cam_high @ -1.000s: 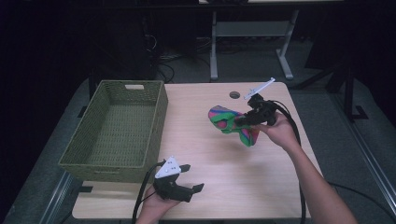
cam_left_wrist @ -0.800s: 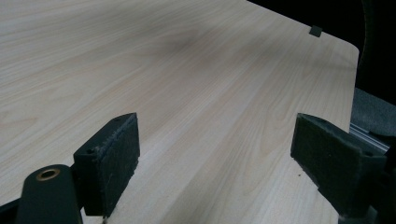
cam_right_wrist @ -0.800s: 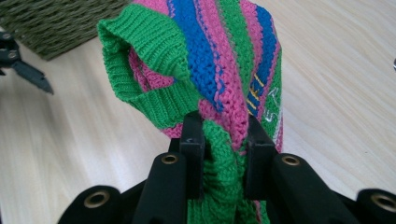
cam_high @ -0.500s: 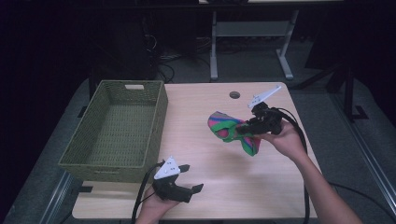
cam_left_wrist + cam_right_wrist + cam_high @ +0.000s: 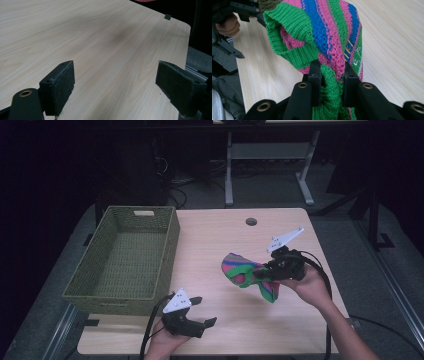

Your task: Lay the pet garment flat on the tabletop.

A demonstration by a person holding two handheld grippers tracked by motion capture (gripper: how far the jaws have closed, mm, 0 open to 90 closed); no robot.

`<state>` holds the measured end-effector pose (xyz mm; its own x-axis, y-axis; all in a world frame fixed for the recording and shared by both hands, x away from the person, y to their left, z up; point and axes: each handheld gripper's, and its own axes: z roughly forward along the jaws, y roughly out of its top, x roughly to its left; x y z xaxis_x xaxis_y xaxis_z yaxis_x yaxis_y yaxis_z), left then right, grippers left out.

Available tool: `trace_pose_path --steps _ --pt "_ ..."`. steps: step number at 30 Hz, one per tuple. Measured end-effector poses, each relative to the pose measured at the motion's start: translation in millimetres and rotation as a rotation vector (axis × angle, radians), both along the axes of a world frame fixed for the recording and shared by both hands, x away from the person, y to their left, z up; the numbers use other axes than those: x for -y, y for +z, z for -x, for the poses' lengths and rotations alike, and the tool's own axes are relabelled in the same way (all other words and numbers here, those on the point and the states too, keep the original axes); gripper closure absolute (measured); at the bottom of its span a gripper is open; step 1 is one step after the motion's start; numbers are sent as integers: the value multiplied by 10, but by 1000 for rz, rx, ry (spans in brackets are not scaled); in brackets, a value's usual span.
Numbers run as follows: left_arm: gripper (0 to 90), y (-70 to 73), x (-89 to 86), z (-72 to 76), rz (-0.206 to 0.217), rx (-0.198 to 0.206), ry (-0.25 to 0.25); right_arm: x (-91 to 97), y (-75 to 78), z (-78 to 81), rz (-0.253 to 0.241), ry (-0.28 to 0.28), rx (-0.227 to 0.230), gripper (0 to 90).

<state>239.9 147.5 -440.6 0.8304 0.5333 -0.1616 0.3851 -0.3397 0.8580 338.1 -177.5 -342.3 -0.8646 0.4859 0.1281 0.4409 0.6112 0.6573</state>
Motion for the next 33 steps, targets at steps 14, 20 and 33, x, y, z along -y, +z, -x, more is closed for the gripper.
trace_pose_path --steps 14,20,33 --pt "152 9 -25 15 3 -4 9 -98 -271 106 -5 14 -32 740" --pt "152 13 -34 22 7 -1 12 -157 -388 122 6 18 -46 739" --pt "152 16 -51 17 14 -5 10 -261 -588 157 26 29 -71 736"
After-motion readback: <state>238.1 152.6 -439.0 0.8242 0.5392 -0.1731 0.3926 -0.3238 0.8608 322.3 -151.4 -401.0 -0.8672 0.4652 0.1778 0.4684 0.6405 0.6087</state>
